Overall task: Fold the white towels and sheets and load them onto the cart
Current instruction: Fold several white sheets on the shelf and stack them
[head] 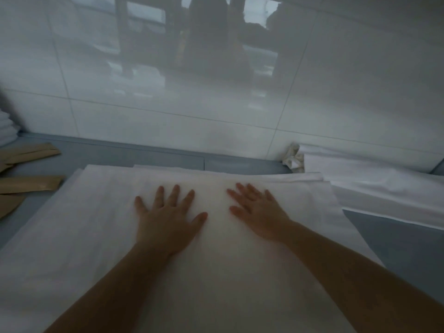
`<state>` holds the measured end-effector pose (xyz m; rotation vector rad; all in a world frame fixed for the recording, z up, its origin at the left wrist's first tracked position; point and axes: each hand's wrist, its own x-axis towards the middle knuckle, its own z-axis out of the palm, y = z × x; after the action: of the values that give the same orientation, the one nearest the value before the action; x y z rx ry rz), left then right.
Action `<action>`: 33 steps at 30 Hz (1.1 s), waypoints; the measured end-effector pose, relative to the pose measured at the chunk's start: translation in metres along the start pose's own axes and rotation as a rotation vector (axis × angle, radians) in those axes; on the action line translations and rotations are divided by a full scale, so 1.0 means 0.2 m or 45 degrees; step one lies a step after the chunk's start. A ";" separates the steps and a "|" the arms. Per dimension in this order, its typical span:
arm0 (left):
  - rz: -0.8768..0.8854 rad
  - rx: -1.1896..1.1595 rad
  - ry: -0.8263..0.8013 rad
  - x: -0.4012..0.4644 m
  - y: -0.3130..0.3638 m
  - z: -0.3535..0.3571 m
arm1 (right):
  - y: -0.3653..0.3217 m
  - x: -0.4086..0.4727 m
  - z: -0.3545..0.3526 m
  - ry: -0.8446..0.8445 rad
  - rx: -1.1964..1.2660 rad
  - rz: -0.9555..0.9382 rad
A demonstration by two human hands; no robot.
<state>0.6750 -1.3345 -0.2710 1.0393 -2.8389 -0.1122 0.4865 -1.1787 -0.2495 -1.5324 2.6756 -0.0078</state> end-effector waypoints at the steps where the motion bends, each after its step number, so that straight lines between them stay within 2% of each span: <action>1: 0.002 0.000 -0.003 0.00 0.00 0.00 | 0.13 -0.02 -0.02 0.005 -0.019 0.138; 3: 0.001 0.000 -0.007 0.00 0.00 -0.01 | 0.39 -0.09 -0.06 0.001 -0.031 0.517; 5: 0.003 -0.005 -0.002 0.00 0.00 0.00 | 0.52 -0.15 -0.07 -0.014 -0.025 0.767; 7: -0.005 0.003 -0.012 0.00 0.00 0.00 | 0.43 -0.10 -0.05 -0.013 0.017 0.746; 10: -0.012 0.008 -0.016 0.01 0.00 0.00 | 0.19 -0.04 0.00 -0.036 0.026 0.359; 11: -0.011 0.014 -0.018 0.02 0.00 0.00 | 0.18 -0.04 0.00 -0.040 0.022 0.297; 12: -0.006 0.021 -0.027 0.02 0.00 0.00 | 0.22 -0.06 -0.01 -0.040 0.023 0.329; 15: 0.011 0.020 -0.045 0.02 0.02 -0.01 | 0.35 -0.12 -0.06 -0.021 0.034 0.762; 16: 0.017 0.016 -0.057 0.01 0.03 -0.02 | 0.31 -0.12 -0.07 -0.032 0.074 0.839; 17: 0.022 0.011 -0.073 0.01 0.03 -0.03 | 0.20 -0.10 -0.06 -0.038 0.105 0.798; 20: 0.031 -0.002 -0.111 0.01 0.04 -0.04 | -0.32 0.01 0.03 0.016 0.093 0.292; 22: 0.085 0.007 -0.116 0.02 -0.02 -0.04 | -0.53 0.02 0.05 0.097 0.063 0.123; 25: 0.084 0.078 -0.102 0.09 -0.30 -0.06 | -0.54 0.02 0.05 0.098 0.087 0.179; 29: -0.220 0.064 -0.155 0.15 -0.77 -0.14 | -0.55 0.03 0.06 0.074 0.084 0.171; 31: -0.300 0.022 -0.113 0.12 -0.77 -0.17 | -0.55 0.04 0.06 0.093 0.083 0.184; 33: -0.269 0.009 -0.047 0.02 -0.61 -0.16 | -0.55 0.06 0.06 0.090 0.090 0.194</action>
<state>0.7532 -1.4311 -0.2516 1.3503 -2.7545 -0.1416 0.5753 -1.2438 -0.2579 -1.3301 2.8066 -0.1506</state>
